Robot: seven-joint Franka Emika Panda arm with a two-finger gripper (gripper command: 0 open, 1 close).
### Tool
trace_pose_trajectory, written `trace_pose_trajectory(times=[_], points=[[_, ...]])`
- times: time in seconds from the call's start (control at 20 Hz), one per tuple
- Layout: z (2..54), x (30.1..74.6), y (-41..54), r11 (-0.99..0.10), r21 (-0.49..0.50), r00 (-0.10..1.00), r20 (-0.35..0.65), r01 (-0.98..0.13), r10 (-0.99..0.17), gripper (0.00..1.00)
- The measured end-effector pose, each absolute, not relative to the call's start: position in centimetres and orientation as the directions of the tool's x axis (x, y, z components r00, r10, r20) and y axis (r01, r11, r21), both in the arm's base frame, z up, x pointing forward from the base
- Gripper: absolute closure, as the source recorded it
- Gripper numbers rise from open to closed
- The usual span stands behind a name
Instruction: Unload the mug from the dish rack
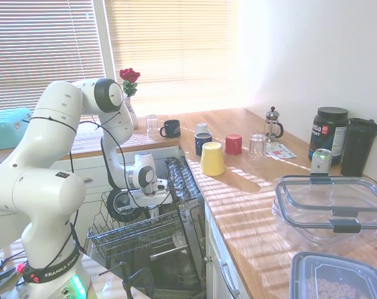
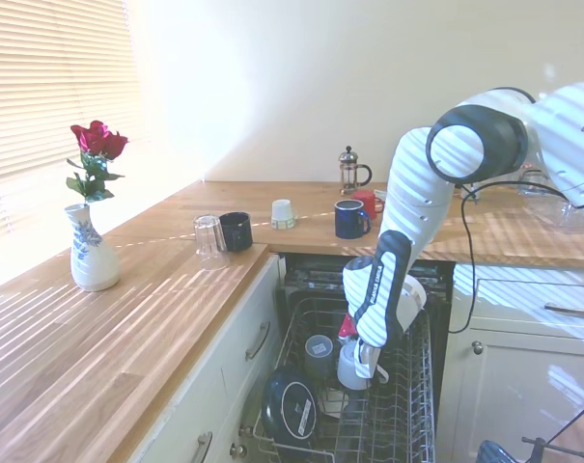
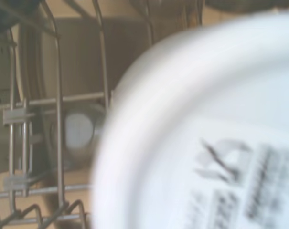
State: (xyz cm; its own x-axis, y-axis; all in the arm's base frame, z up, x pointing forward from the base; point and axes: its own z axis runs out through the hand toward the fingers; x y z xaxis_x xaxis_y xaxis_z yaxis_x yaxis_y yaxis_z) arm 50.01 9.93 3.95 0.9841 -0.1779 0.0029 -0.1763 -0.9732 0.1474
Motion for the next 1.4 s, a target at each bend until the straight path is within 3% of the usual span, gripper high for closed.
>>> trace_pose_trajectory(times=[0.9, 1.4], points=[[4.7, 48.6, 11.7, -0.969, 0.184, 0.986, 0.028, -0.164, -0.162, 1.0], [14.9, 45.8, 13.9, -0.967, 0.188, 0.979, 0.142, -0.171, -0.146, 1.0]])
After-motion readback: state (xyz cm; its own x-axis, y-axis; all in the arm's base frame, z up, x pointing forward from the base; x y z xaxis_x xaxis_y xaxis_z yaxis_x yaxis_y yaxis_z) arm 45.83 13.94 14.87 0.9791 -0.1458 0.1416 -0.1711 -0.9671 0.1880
